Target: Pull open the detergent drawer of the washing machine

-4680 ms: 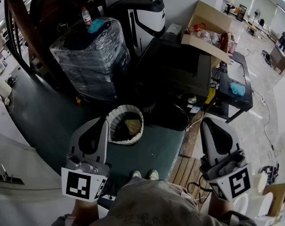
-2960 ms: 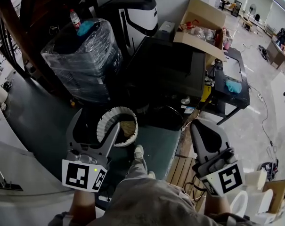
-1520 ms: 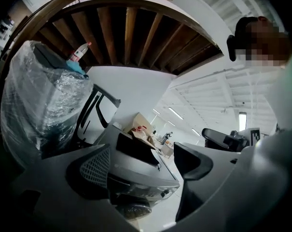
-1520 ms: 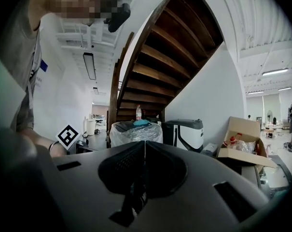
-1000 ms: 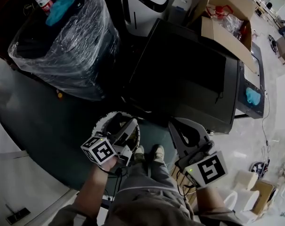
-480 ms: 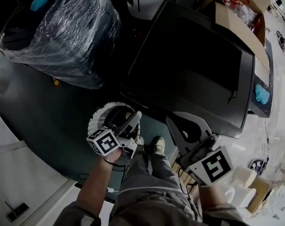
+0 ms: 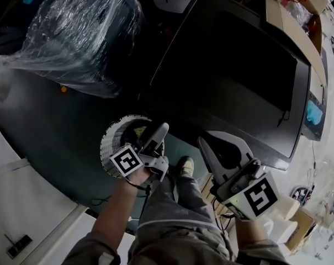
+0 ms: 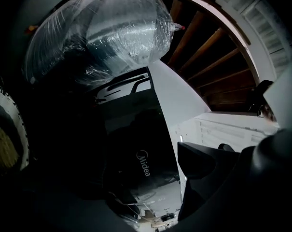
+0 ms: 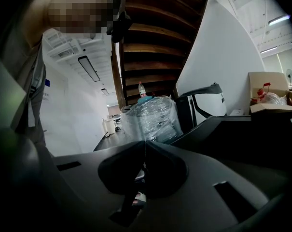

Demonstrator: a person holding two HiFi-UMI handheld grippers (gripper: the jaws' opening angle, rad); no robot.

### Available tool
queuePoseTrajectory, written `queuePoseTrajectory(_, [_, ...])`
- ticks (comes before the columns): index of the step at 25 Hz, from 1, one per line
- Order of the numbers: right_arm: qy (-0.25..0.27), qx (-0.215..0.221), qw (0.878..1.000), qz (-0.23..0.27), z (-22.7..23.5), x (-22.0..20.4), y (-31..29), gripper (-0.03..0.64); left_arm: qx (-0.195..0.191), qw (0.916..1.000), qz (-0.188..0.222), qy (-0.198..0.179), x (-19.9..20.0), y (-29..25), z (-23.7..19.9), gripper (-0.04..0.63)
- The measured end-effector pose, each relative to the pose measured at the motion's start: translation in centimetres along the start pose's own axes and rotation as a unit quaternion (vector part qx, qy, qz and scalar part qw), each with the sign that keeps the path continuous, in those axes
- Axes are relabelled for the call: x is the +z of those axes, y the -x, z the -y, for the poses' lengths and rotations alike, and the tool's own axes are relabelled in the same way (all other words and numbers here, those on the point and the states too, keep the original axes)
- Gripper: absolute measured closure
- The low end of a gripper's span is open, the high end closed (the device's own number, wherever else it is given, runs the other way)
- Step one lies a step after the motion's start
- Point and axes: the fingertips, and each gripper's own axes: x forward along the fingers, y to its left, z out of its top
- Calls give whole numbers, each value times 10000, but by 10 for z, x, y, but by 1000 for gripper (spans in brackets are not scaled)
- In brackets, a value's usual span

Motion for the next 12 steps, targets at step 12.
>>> queuePoseTrajectory(12, [-8,49,9998,-192,8,-17,-5,586,-462,9989,88,64,-4,-12,0,138])
